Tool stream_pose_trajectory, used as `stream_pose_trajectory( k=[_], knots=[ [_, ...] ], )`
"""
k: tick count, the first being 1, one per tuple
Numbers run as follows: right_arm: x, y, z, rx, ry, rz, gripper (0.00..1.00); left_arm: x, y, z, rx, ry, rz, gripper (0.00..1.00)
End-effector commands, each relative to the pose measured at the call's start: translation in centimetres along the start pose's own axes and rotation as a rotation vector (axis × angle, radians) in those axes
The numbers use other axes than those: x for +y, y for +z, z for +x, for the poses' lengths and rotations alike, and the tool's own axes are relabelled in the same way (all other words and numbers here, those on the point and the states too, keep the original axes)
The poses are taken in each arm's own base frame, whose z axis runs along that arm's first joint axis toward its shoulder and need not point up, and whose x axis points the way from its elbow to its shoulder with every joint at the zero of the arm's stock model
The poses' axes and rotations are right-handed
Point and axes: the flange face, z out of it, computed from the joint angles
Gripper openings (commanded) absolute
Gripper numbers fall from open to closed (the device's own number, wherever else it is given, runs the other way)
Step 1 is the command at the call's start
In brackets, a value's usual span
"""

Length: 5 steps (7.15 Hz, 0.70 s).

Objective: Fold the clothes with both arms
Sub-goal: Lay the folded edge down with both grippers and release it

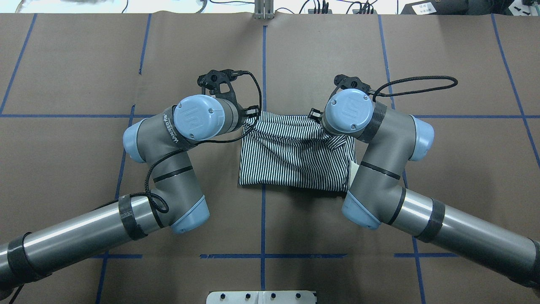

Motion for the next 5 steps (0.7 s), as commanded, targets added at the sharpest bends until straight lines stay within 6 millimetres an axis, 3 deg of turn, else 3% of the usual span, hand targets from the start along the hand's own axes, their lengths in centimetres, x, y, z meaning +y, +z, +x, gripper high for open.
stream_pose_trajectory(
  k=[1, 2, 3, 4, 5],
  knots=[
    [-0.3, -0.7, -0.4, -0.011, -0.091, -0.010, 1.00, -2.4, -1.5, -3.2, 0.038, 0.121, -0.027, 1.00],
    [0.0, -1.7, -1.5, -0.033, -0.111, -0.016, 1.00, -4.0, -3.3, -5.9, 0.059, 0.193, -0.059, 1.00],
    [0.9, -2.7, -2.5, -0.059, -0.152, -0.022, 1.00, -4.8, -4.2, -7.3, 0.066, 0.212, -0.066, 1.00],
    [4.0, -2.5, -2.9, -0.054, -0.235, -0.046, 1.00, -4.9, -4.2, -7.4, 0.065, 0.211, -0.063, 1.00],
    [5.4, -2.5, -3.2, -0.035, -0.310, -0.057, 1.00, -5.0, -4.1, -7.6, 0.061, 0.209, -0.063, 1.00]
  ],
)
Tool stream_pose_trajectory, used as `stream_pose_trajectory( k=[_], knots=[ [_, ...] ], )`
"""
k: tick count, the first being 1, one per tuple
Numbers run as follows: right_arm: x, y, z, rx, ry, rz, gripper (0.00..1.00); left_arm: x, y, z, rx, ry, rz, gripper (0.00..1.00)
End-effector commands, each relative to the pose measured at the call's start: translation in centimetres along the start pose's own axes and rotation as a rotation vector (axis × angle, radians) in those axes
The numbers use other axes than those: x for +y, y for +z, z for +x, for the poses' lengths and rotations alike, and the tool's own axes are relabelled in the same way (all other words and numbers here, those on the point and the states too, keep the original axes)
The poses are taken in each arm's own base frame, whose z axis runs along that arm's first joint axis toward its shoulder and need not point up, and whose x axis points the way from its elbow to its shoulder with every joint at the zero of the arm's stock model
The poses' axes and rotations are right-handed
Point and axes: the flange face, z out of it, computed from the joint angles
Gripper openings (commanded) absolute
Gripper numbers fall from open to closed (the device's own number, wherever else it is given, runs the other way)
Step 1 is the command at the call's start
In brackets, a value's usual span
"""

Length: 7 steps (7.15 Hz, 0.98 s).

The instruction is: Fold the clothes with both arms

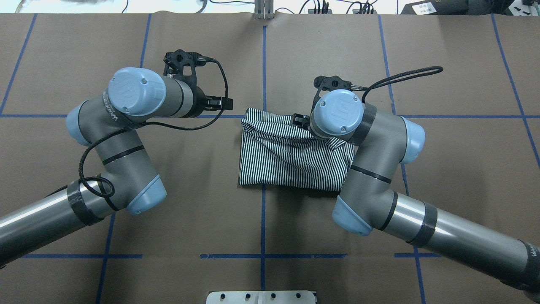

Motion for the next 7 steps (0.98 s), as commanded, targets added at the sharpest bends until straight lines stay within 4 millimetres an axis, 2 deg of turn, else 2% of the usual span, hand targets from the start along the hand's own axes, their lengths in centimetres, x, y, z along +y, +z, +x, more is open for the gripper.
stream_pose_trajectory(
  k=[1, 2, 4, 7],
  knots=[
    [2.3, 0.2, -0.8, 0.039, -0.149, -0.026, 1.00, -0.1, -0.1, -0.6, -0.005, -0.001, -0.003, 1.00],
    [2.6, 0.1, -0.8, 0.046, -0.191, -0.031, 1.00, 0.2, 0.1, -0.9, -0.009, -0.008, -0.009, 1.00],
    [4.6, 1.1, -0.5, 0.075, -0.236, -0.059, 1.00, 0.2, 0.1, -1.0, -0.009, -0.009, -0.009, 1.00],
    [4.2, 1.9, -0.4, 0.114, -0.278, -0.044, 1.00, 0.3, 0.1, -0.9, -0.007, -0.008, -0.009, 1.00]
  ],
)
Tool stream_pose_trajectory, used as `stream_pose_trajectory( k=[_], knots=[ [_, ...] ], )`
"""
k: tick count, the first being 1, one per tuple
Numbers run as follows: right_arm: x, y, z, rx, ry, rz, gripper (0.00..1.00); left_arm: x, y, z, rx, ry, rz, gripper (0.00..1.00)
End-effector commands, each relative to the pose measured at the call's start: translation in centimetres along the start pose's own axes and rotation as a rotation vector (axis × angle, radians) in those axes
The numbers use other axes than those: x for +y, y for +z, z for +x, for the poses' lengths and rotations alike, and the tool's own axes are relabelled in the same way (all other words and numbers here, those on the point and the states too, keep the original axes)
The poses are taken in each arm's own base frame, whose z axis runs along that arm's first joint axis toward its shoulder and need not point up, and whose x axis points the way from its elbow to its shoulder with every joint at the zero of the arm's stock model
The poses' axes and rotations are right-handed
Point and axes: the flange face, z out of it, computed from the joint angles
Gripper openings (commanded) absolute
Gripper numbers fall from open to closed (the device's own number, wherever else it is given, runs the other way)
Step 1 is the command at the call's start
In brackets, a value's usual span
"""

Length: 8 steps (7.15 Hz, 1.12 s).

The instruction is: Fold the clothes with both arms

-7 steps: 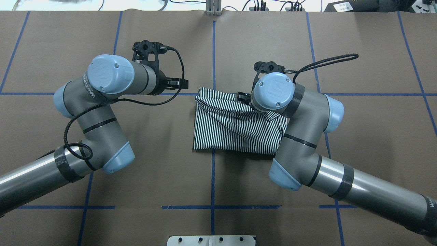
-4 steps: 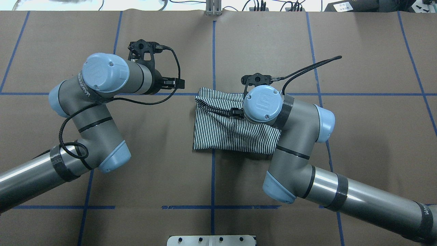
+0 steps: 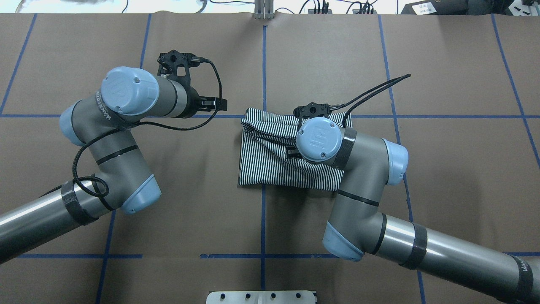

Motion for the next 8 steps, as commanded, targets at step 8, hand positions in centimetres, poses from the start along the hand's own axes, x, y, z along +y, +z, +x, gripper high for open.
stream_pose_trajectory(
  k=[8],
  knots=[
    [-19.9, 5.3, 12.9, 0.249, -0.077, 0.030, 1.00, 0.1, -0.2, -0.1, -0.001, -0.003, 0.003, 1.00]
  ],
)
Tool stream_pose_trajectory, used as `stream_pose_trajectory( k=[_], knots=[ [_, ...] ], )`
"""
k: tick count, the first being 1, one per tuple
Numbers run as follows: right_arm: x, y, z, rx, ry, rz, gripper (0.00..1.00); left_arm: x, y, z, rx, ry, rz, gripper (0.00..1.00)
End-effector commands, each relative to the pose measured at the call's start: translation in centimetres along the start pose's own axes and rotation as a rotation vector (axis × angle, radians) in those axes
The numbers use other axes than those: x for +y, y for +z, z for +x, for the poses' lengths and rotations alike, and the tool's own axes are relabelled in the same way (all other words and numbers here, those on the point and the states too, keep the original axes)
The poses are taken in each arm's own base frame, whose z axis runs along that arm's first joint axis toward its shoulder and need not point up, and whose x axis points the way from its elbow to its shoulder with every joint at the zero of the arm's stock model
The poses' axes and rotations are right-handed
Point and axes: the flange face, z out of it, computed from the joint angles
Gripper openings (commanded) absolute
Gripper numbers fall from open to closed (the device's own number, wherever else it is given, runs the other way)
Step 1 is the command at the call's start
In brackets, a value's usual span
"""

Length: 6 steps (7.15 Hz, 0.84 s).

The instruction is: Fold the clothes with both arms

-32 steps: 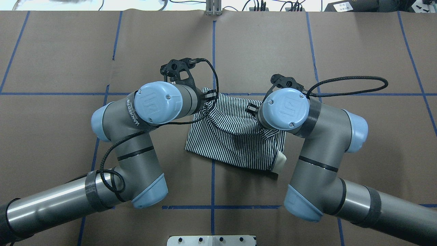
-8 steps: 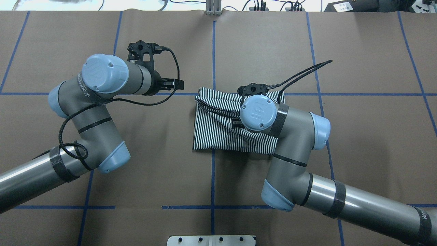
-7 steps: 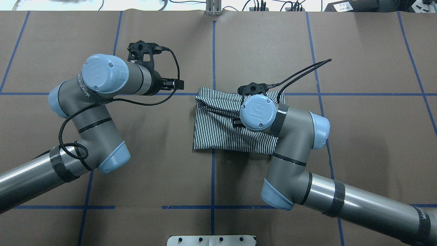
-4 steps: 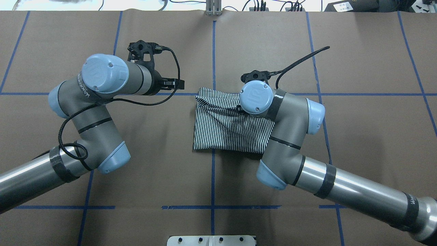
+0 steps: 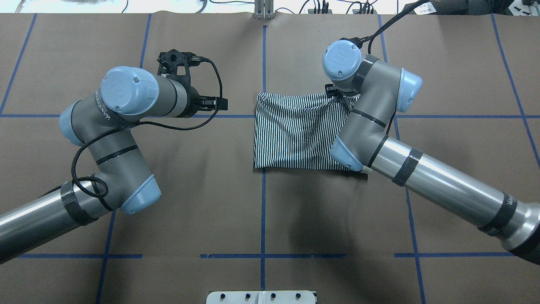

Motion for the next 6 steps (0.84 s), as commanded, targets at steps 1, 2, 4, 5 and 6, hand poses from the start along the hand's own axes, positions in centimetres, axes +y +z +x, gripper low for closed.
stream_pose_trajectory(
  k=[1, 2, 4, 5, 6],
  knots=[
    [-2.5, 1.6, 2.6, -0.018, -0.021, 0.012, 1.00, 0.2, 0.2, -0.3, -0.005, 0.000, -0.003, 1.00],
    [-3.3, 2.4, 3.0, -0.068, -0.018, 0.045, 1.00, 0.3, 0.2, -0.2, -0.006, 0.000, -0.005, 1.00],
    [-3.2, -0.8, 1.9, -0.190, -0.017, 0.018, 1.00, 0.9, 1.1, 1.7, -0.006, -0.066, -0.027, 1.00],
    [-3.3, -2.5, 2.4, -0.238, -0.013, 0.010, 1.00, 0.6, 3.3, 4.7, -0.027, -0.110, -0.050, 1.00],
    [-3.0, -2.7, 3.1, -0.246, -0.013, 0.013, 1.00, 0.2, 5.8, 8.3, -0.053, -0.163, -0.070, 1.00]
  ],
)
